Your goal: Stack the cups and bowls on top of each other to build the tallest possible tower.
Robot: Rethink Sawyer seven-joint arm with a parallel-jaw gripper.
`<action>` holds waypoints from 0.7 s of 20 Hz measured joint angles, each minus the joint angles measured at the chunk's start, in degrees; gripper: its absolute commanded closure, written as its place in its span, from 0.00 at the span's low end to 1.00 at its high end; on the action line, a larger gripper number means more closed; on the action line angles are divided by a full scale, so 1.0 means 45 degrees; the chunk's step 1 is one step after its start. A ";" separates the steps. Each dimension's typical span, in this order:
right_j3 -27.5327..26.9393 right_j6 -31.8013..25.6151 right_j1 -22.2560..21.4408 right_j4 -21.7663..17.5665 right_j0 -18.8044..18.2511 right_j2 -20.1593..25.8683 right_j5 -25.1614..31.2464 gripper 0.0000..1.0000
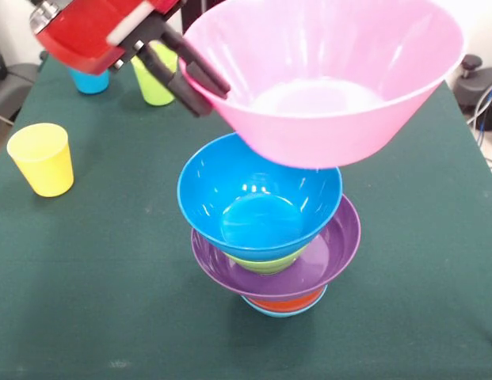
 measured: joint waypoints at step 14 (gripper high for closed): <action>-0.2873 -0.1921 0.1091 -0.0240 0.0821 -0.0410 0.1037 1.00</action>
